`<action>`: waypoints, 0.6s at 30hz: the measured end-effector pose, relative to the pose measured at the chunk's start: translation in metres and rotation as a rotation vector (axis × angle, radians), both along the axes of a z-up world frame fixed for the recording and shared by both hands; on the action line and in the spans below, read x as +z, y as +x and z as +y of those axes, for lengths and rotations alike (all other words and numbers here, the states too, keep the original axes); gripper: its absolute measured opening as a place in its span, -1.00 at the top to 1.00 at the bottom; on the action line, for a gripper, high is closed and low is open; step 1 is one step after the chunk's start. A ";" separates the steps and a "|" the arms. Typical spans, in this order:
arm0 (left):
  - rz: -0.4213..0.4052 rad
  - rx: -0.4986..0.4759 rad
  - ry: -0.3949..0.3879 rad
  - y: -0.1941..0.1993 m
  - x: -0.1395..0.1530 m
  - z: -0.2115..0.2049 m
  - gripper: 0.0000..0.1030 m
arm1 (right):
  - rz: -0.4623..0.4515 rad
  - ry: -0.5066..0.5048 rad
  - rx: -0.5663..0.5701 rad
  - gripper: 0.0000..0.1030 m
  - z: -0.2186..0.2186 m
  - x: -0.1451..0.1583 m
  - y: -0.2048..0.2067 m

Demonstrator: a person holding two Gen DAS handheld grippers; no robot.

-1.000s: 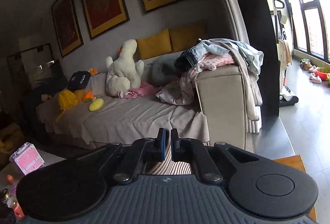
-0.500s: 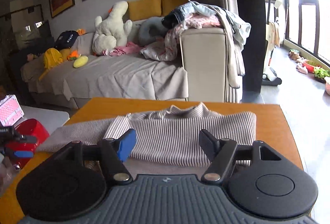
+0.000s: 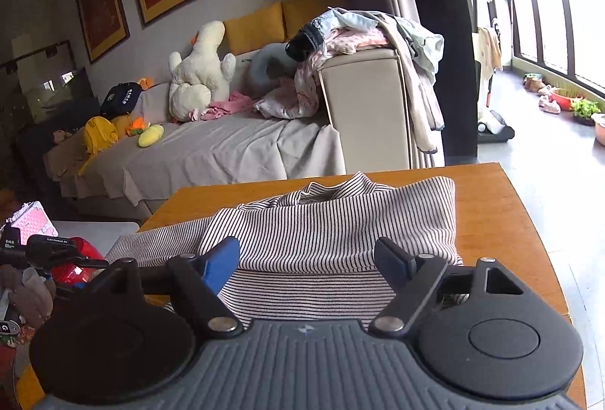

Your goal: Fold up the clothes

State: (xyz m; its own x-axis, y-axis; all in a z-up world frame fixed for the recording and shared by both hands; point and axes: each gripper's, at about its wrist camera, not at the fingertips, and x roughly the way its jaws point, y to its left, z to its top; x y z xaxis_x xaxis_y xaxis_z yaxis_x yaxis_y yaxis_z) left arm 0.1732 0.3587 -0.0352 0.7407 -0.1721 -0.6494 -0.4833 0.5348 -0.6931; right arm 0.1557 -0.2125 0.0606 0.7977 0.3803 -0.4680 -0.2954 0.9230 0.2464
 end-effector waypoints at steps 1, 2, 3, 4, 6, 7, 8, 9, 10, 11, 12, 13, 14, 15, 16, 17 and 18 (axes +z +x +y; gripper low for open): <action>-0.029 -0.010 0.080 0.003 0.014 -0.006 0.61 | -0.001 0.002 -0.003 -0.54 -0.003 -0.001 -0.001; -0.061 -0.026 0.139 0.006 0.029 -0.014 0.64 | -0.002 0.004 -0.009 -0.54 -0.007 -0.003 -0.002; -0.102 -0.050 0.196 0.011 0.047 -0.025 0.65 | -0.002 0.007 -0.017 -0.54 -0.011 -0.005 -0.002; -0.143 -0.074 0.252 0.015 0.066 -0.036 0.67 | 0.000 0.016 -0.028 -0.54 -0.016 -0.009 -0.003; -0.230 -0.132 0.359 0.024 0.102 -0.063 0.70 | 0.005 0.042 -0.046 -0.54 -0.025 -0.014 -0.003; -0.281 -0.177 0.401 0.029 0.119 -0.084 0.77 | 0.009 0.058 -0.057 -0.54 -0.031 -0.018 -0.002; -0.332 -0.222 0.443 0.034 0.136 -0.106 0.83 | 0.011 0.074 -0.067 -0.54 -0.036 -0.022 -0.002; -0.380 -0.270 0.471 0.039 0.153 -0.128 0.83 | 0.011 0.085 -0.075 -0.54 -0.040 -0.025 -0.003; -0.418 -0.321 0.474 0.045 0.165 -0.151 0.83 | 0.010 0.095 -0.086 -0.54 -0.045 -0.028 -0.003; -0.449 -0.371 0.467 0.051 0.172 -0.173 0.83 | 0.009 0.101 -0.096 -0.54 -0.050 -0.030 -0.004; -0.479 -0.421 0.459 0.057 0.180 -0.194 0.83 | 0.008 0.106 -0.106 -0.54 -0.055 -0.032 -0.004; -0.506 -0.474 0.449 0.063 0.186 -0.217 0.83 | 0.006 0.111 -0.117 -0.54 -0.061 -0.034 -0.006; -0.527 -0.526 0.437 0.068 0.188 -0.239 0.83 | 0.005 0.115 -0.127 -0.54 -0.066 -0.034 -0.007; -0.540 -0.568 0.425 0.072 0.188 -0.257 0.83 | 0.003 0.123 -0.142 -0.54 -0.072 -0.035 -0.009; -0.544 -0.605 0.411 0.074 0.186 -0.271 0.82 | 0.000 0.127 -0.151 -0.54 -0.077 -0.034 -0.012; -0.541 -0.639 0.398 0.076 0.181 -0.284 0.82 | -0.005 0.129 -0.161 -0.54 -0.081 -0.033 -0.014; -0.533 -0.667 0.391 0.077 0.176 -0.294 0.82 | -0.012 0.121 -0.163 -0.54 -0.084 -0.032 -0.016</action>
